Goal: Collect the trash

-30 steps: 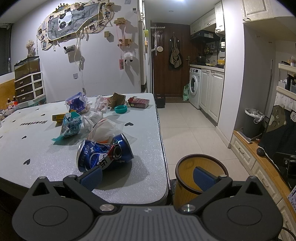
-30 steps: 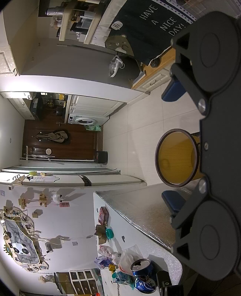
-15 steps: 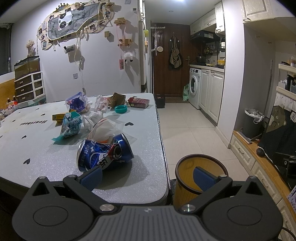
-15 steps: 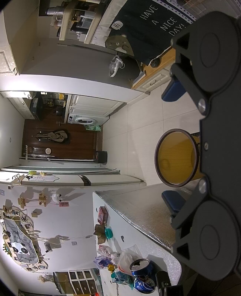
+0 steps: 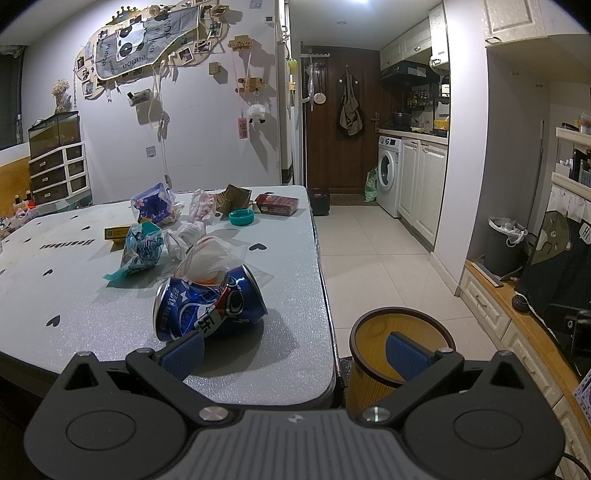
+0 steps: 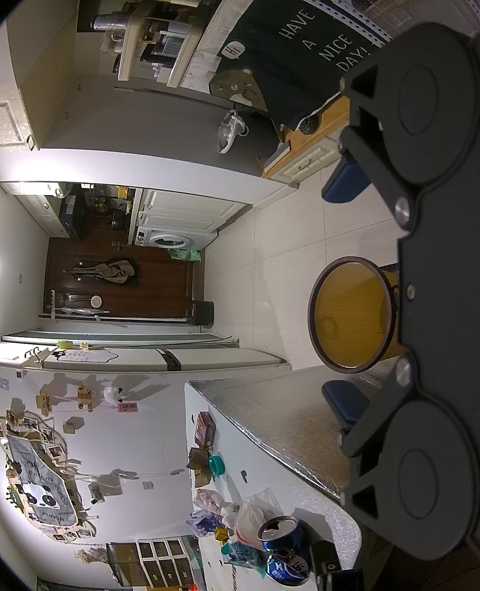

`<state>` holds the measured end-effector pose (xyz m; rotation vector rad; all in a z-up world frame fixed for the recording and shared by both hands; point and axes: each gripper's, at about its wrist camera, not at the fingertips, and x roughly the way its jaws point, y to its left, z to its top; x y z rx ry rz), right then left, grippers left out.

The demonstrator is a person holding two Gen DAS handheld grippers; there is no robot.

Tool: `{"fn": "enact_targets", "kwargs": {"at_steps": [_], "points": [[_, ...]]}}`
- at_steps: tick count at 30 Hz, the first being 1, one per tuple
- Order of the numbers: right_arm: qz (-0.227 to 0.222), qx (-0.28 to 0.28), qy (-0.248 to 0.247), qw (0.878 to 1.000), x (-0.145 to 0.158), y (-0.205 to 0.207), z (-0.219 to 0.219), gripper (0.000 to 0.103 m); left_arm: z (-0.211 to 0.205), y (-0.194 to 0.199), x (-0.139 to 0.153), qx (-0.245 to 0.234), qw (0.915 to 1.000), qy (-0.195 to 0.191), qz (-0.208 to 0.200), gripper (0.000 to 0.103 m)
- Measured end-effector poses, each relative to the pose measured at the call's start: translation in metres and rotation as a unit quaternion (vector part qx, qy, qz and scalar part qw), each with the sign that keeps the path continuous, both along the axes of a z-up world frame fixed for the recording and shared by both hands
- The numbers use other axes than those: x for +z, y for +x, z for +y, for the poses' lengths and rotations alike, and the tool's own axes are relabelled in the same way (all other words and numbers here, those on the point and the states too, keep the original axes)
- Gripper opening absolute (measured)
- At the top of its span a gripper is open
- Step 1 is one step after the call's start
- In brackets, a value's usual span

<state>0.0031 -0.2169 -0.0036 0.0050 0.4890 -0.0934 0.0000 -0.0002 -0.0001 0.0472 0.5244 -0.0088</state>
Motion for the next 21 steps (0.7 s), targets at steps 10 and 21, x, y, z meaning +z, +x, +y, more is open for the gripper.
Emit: {"fn": "enact_targets", "kwargs": {"at_steps": [10,21], "points": [[-0.006,0.0,0.003,1.0,0.002,0.0,-0.003,0.103,0.001,0.0,0.0,0.0,1.0,-0.002,-0.002,0.103],[-0.044,0.032,0.016,0.998,-0.009,0.014,0.005,0.103,0.03,0.012,-0.014,0.025,0.9995,-0.021,-0.001,0.103]]}}
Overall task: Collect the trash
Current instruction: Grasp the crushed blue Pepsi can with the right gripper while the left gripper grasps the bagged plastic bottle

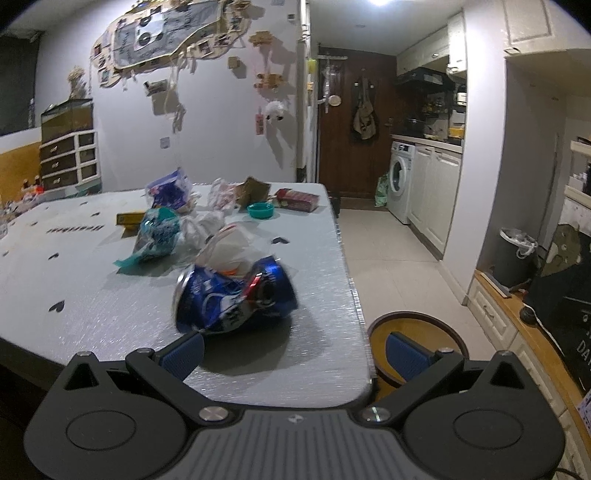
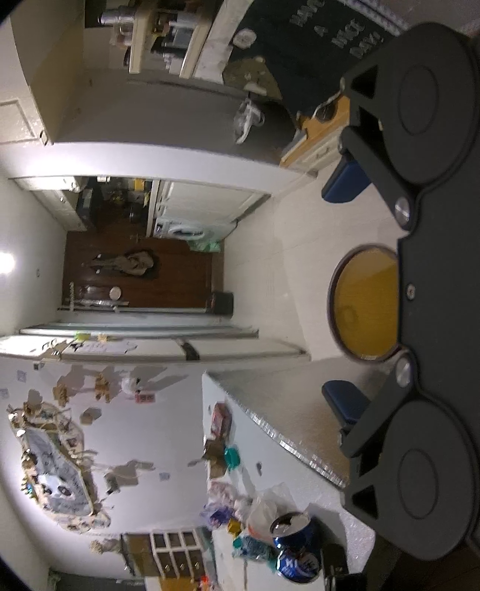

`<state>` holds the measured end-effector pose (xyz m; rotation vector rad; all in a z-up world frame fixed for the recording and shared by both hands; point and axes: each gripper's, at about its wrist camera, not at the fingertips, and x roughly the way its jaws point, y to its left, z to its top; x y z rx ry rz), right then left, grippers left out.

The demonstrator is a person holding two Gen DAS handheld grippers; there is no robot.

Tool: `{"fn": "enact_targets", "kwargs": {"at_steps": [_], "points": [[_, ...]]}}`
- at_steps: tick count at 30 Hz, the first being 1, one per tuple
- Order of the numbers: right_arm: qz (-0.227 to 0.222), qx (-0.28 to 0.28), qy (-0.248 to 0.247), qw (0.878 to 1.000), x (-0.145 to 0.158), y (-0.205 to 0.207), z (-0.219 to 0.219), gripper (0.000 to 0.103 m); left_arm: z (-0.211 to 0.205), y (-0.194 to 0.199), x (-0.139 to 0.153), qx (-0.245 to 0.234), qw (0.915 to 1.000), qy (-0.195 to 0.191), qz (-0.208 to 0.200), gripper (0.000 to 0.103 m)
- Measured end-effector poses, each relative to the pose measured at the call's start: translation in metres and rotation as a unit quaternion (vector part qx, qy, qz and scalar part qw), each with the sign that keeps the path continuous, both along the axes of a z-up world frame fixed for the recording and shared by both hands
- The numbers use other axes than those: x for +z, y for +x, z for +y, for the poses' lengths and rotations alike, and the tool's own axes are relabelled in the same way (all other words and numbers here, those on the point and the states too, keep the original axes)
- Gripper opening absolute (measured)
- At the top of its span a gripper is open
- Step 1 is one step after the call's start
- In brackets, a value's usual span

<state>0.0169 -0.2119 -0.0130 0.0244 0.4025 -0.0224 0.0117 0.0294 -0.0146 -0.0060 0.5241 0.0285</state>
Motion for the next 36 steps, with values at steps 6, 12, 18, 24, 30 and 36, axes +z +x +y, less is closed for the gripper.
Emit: {"fn": "enact_targets", "kwargs": {"at_steps": [6,12,18,24,30,36], "points": [[-0.005,0.058,0.038,0.998,-0.007,0.021,0.012,0.103,0.028,0.009,-0.008,0.032,0.9995,-0.007,0.002,0.103],[0.0,0.086,0.048,0.995,-0.011,0.042,0.039,0.103,0.067,0.014,-0.006,0.068,0.9975,-0.016,-0.005,0.103],[0.004,0.127,0.053,0.99,-0.01,0.056,0.069,0.103,0.106,0.021,0.002,0.098,0.9948,-0.019,-0.016,0.103],[0.015,0.179,0.058,0.982,-0.007,0.064,0.106,0.103,0.142,0.037,0.013,0.111,0.9933,-0.018,-0.025,0.103],[0.034,0.224,0.069,0.972,0.001,0.075,0.149,0.103,0.168,0.062,0.021,0.103,0.9946,-0.01,-0.013,0.103],[0.057,0.239,0.096,0.965,0.007,0.087,0.192,0.103,0.186,0.089,0.028,0.091,0.9957,0.01,-0.009,0.103]]}}
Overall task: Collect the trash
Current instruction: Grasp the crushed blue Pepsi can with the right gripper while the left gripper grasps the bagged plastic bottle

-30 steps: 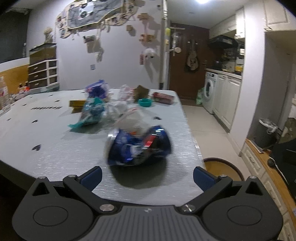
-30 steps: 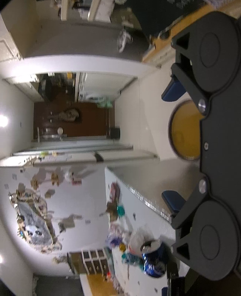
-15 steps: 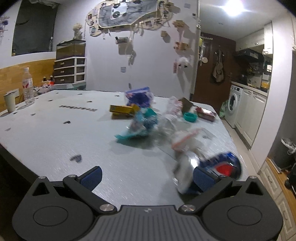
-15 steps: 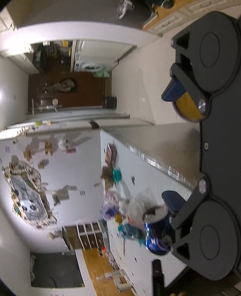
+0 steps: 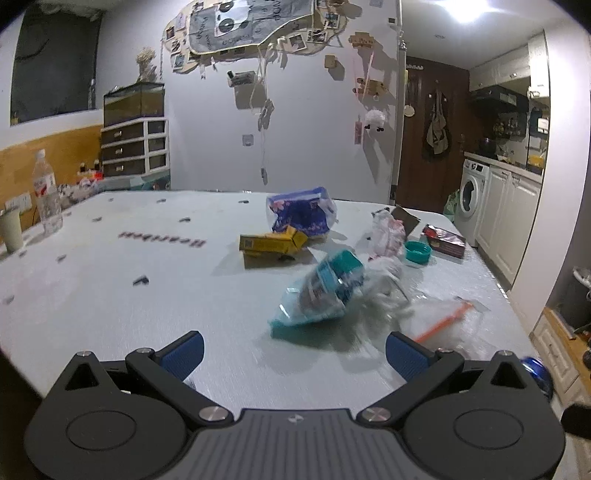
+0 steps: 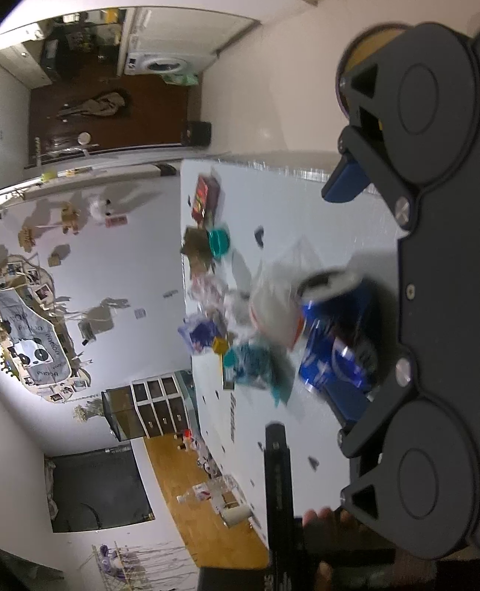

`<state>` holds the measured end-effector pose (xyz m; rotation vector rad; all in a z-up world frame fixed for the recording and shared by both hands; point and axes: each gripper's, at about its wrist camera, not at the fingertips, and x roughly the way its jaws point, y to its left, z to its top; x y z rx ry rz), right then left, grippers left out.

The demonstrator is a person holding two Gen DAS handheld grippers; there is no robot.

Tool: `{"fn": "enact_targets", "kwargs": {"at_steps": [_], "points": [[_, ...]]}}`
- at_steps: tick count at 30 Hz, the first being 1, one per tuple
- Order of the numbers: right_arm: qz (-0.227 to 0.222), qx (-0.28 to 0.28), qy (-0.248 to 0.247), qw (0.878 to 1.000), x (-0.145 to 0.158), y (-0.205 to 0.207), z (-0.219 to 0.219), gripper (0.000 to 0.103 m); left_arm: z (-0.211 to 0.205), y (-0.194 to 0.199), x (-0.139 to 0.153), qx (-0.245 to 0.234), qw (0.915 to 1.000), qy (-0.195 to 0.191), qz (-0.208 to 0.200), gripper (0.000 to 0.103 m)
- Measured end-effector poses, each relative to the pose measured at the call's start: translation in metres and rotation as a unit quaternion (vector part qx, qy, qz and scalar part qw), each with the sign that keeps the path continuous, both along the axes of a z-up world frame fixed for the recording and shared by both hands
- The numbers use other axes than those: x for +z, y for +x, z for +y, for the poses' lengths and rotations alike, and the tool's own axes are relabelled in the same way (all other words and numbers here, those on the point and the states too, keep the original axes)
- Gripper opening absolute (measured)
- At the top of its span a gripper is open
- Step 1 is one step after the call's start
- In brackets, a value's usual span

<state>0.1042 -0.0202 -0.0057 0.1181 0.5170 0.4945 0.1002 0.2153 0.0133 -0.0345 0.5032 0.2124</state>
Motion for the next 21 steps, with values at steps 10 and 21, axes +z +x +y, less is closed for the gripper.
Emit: {"fn": "enact_targets", "kwargs": {"at_steps": [10,21], "points": [[0.009,-0.024,-0.039,0.999,-0.007,0.018,0.062,0.103,0.009,0.053,0.01,-0.051,0.9984,0.024,0.008,0.103],[0.041,-0.064,-0.057,0.995,-0.022,0.034,0.065,0.103,-0.008,0.111,-0.016,-0.13,0.989,0.064,0.03,0.103]]}}
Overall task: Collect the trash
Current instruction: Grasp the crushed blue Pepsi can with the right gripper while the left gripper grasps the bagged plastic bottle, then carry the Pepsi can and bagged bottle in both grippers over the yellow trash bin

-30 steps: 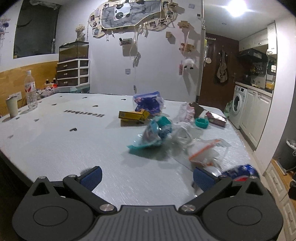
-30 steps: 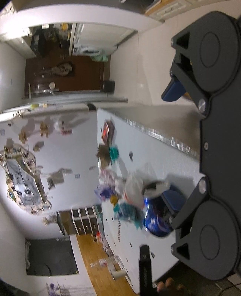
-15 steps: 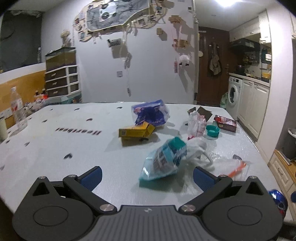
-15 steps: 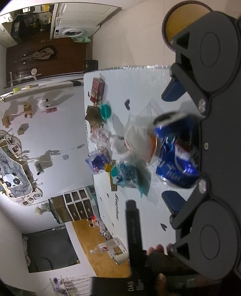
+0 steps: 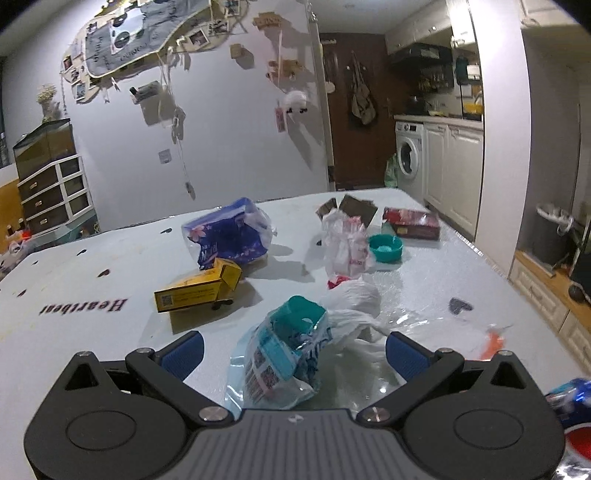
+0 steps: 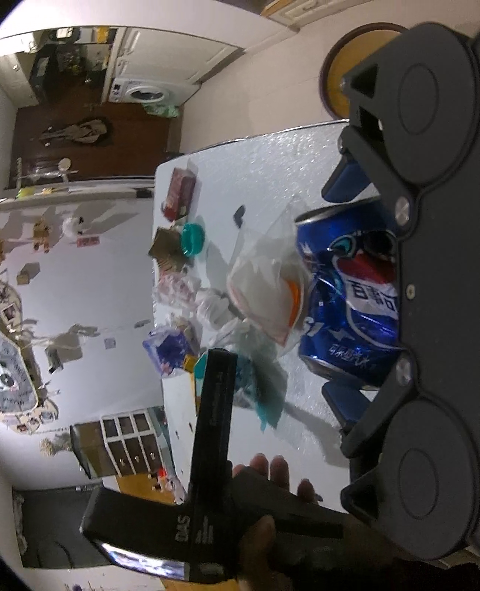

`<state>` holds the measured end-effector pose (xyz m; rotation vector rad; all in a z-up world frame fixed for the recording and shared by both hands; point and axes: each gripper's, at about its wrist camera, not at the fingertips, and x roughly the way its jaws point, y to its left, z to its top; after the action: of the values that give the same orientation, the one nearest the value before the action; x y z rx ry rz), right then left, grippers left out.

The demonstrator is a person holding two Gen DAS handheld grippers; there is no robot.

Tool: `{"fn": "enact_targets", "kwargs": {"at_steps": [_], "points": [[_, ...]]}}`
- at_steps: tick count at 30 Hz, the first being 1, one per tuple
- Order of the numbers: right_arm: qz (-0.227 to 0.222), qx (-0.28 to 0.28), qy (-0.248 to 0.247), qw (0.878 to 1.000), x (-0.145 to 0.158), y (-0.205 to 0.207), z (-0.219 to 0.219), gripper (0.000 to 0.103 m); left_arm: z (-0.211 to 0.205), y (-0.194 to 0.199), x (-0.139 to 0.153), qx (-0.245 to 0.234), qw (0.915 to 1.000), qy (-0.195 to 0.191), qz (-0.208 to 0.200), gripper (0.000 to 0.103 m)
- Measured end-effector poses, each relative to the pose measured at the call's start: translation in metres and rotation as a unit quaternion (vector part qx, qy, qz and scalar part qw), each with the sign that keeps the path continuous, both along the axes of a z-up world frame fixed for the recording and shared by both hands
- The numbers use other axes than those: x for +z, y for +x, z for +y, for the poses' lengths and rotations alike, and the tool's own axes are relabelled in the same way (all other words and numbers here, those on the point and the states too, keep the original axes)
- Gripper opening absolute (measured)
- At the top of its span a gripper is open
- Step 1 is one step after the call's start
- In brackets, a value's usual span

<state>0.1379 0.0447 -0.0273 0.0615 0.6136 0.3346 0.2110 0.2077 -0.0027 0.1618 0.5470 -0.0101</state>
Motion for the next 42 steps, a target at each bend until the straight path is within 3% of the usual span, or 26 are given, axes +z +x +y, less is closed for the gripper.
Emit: {"fn": "enact_targets", "kwargs": {"at_steps": [7,9,21,37,42], "points": [[0.014,0.025,0.045,0.999,-0.004,0.009,-0.02,0.103,0.015,0.014,-0.012,0.014,0.9998,-0.014,0.001,0.1],[0.021,0.024,0.064,0.997,-0.004,0.011,-0.025,0.103,0.018,0.015,-0.013,0.02,0.9997,-0.012,0.001,0.089],[0.039,0.049,0.06,0.996,0.0,0.01,-0.034,0.102,0.02,0.021,-0.026,0.037,0.999,-0.006,0.025,0.055],[0.005,0.058,0.072,0.996,0.007,-0.003,-0.05,0.098,0.009,-0.047,-0.006,0.036,0.9989,-0.018,-0.025,0.049],[0.018,0.087,0.043,0.995,0.007,0.005,-0.049,0.099,0.0,-0.07,-0.002,0.018,0.999,-0.026,-0.03,0.049]]}}
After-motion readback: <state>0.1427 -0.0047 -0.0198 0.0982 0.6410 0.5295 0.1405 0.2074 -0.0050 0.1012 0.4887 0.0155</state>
